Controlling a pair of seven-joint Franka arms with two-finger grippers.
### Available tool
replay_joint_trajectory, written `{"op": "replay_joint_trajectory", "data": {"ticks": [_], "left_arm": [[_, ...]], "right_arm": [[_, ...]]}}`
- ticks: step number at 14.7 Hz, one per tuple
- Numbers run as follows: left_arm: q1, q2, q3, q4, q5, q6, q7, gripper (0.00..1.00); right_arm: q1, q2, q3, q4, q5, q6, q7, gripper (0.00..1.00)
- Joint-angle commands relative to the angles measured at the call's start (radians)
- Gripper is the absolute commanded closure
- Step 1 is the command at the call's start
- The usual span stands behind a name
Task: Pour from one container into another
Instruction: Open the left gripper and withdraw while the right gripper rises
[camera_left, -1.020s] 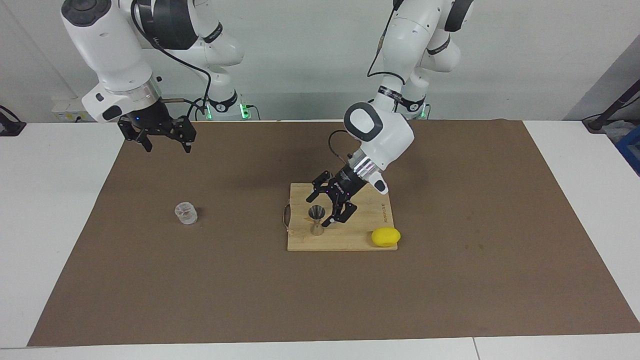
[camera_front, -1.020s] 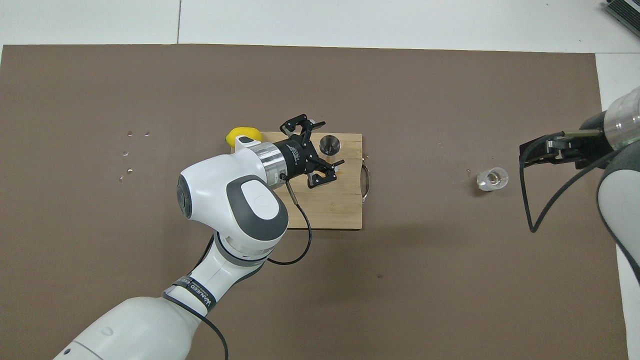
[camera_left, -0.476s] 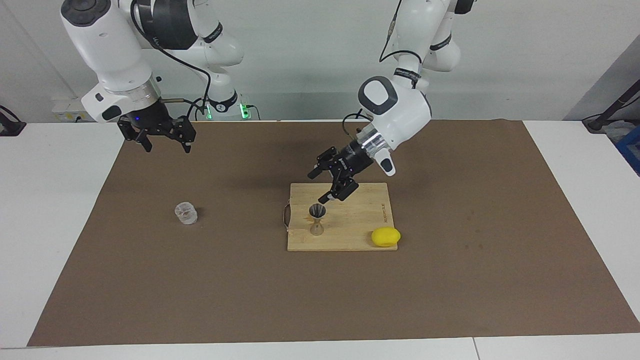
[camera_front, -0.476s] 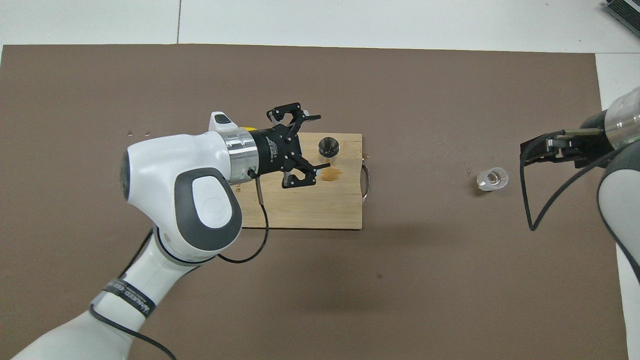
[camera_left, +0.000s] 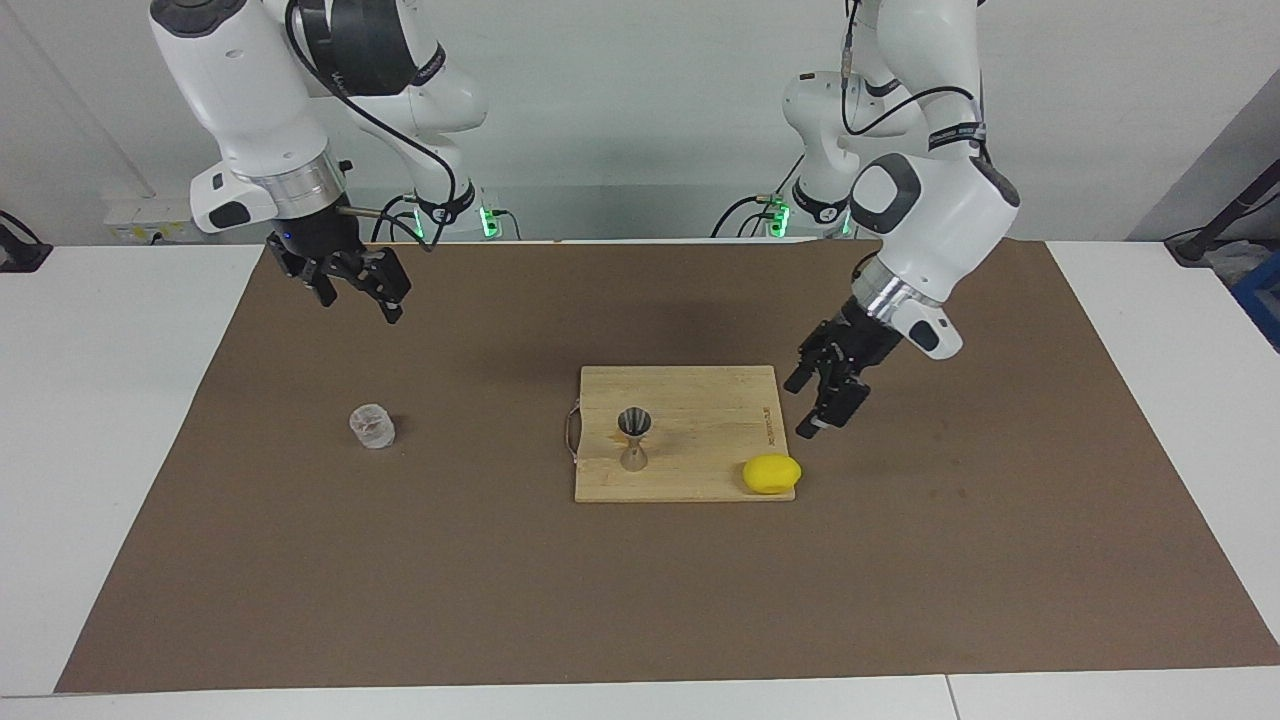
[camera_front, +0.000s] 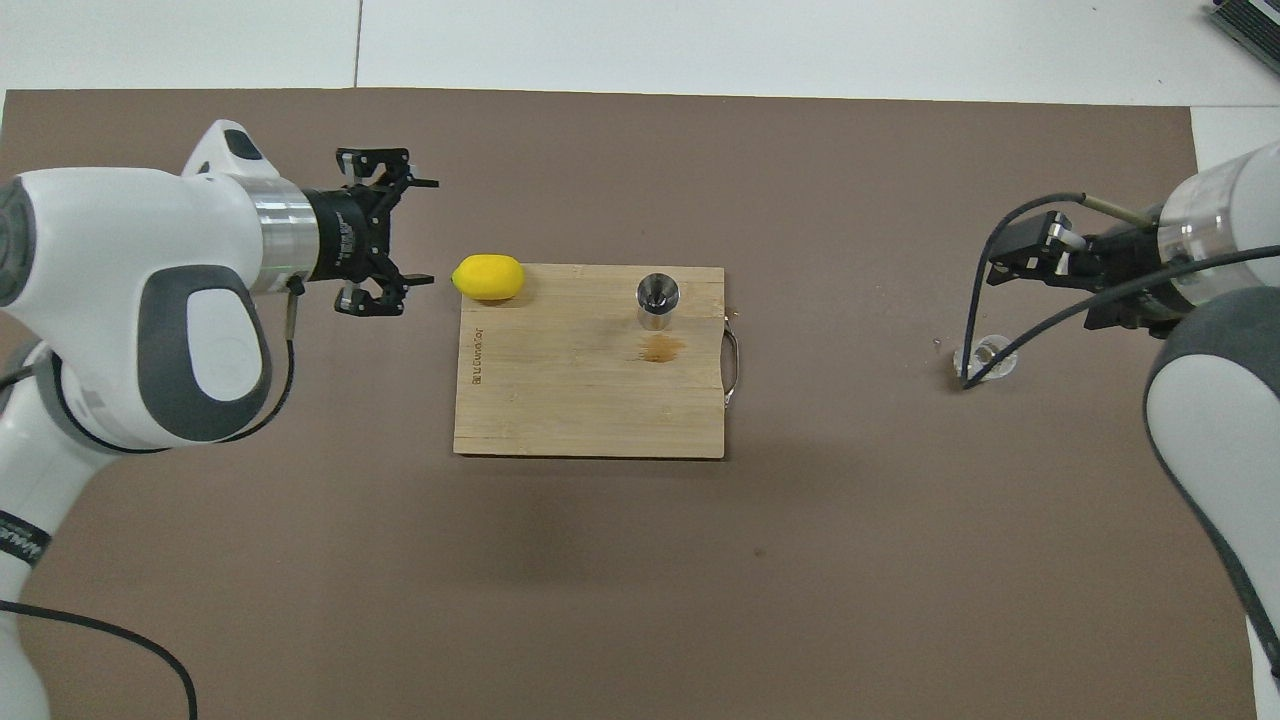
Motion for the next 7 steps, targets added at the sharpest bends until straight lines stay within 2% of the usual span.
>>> {"op": "replay_joint_trajectory", "data": {"ticks": [1,4,7], "left_arm": [[0.075,-0.032,-0.008,0.041,0.131,-0.092,0.007,0.00],[0.126,-0.057,-0.008,0.104,0.341,-0.221,0.076,0.00],[0.128,-0.060,-0.006,0.164,0.443,-0.345,0.283,0.00]], "right_arm": [[0.028,0.025,0.001,-0.015,0.082,0.092,0.263,0.04],[0.100,0.065,0.001,-0.013,0.096,0.193,0.548,0.04],[0.161,0.111,0.001,0.034,0.095,0.210,0.702,0.04]]}}
